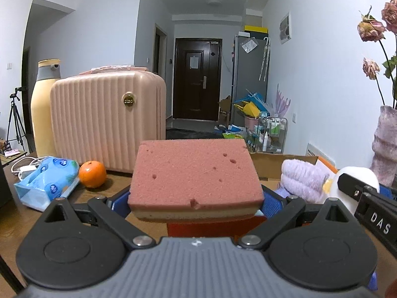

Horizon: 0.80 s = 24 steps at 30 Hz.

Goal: Organize soft objects
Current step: 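Carry the pink sponge and white roll with both tools over the box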

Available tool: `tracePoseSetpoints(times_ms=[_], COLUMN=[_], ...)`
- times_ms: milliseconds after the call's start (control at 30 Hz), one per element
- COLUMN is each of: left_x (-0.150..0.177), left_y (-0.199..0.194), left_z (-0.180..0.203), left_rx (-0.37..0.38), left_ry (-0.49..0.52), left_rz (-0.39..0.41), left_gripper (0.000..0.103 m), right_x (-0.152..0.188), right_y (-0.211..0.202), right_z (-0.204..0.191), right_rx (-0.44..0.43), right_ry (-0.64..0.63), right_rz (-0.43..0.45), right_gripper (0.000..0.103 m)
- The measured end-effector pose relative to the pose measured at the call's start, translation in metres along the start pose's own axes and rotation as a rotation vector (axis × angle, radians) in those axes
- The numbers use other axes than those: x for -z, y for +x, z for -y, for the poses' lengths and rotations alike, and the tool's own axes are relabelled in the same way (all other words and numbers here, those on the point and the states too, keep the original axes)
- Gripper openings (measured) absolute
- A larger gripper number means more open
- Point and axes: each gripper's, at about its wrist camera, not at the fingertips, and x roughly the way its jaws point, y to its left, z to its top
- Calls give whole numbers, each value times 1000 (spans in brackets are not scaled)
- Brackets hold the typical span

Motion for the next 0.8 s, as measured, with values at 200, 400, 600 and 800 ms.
tracePoseSetpoints(times_ms=[200, 400, 600, 800], left_x=[-7, -12, -16, -18], left_y=[20, 42, 64, 83], left_z=[6, 13, 17, 18], left_rx=[6, 6, 8, 9], left_ry=[-7, -3, -5, 7], left_rz=[8, 11, 0, -7], left_gripper=[100, 100, 100, 100], right_x=[-8, -15, -19, -20], right_y=[23, 45, 67, 87], right_z=[-3, -4, -4, -4], right_rx=[-22, -41, -57, -52], right_ry=[-2, -8, -4, -11], right_rz=[-5, -25, -67, -120], right_gripper=[29, 29, 29, 29])
